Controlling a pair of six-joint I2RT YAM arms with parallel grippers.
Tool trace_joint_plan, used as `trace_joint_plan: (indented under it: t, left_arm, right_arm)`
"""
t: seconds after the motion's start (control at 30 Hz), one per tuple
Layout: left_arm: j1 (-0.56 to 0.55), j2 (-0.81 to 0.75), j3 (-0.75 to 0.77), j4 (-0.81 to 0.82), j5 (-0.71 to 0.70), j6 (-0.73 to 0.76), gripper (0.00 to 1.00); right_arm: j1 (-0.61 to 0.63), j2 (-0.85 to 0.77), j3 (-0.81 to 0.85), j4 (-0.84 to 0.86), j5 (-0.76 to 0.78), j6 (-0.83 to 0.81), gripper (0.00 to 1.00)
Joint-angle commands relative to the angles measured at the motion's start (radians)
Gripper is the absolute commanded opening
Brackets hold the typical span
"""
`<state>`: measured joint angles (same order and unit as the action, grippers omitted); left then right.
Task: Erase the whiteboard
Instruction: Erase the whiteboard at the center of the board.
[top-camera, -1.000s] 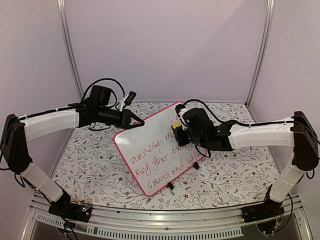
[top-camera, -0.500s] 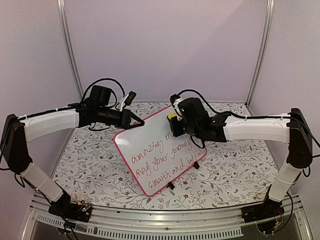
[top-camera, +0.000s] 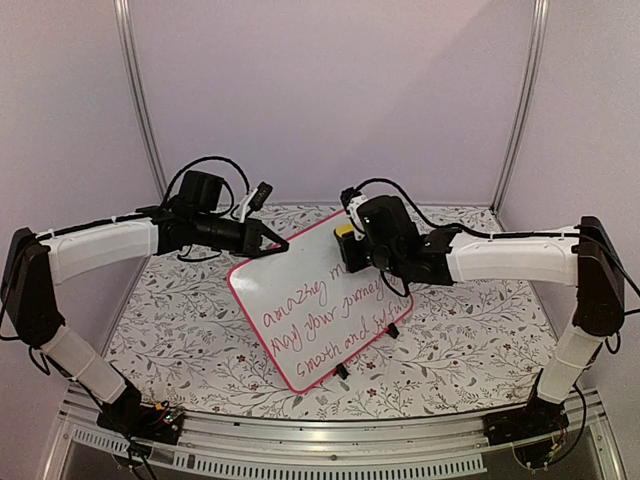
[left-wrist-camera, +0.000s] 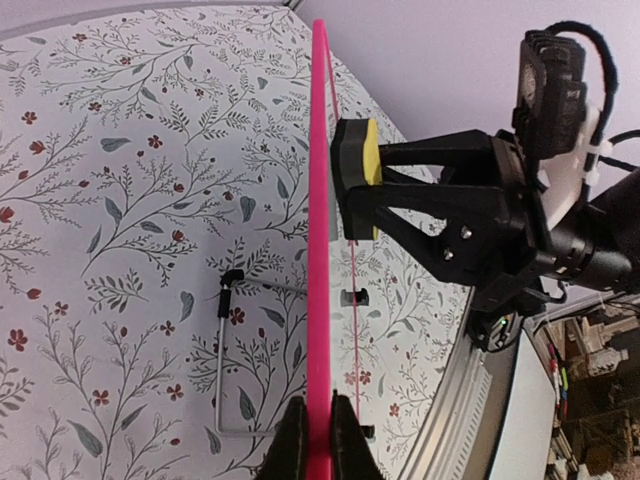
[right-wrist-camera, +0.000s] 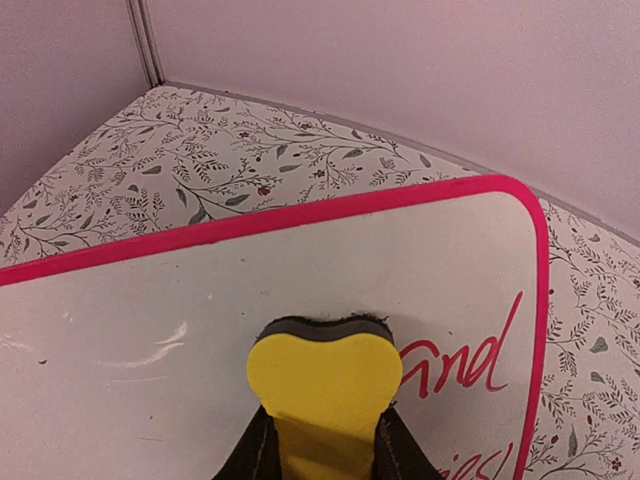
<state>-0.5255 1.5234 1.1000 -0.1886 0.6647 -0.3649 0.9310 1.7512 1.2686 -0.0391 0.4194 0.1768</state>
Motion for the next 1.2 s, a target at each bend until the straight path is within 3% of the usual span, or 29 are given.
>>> trace_joint_plan:
  t: [0.0, 0.4, 1.17]
  left_arm:
    - [-0.019, 0.004, -0.009, 0.02, 0.019, 0.058, 0.0]
    - [-0.019, 0.004, -0.011, 0.02, 0.019, 0.057, 0.0]
    - [-0.021, -0.001, -0.009, 0.021, 0.02, 0.06, 0.0]
  right_arm:
    - [-0.008, -0.013, -0.1, -0.048, -0.016, 0.038, 0.26]
    - [-0.007, -0.088, -0.213, -0.039, -0.021, 0.091, 0.26]
    - [-0.022, 0.017, 0.039, -0.043, 0.009, -0.009, 0.26]
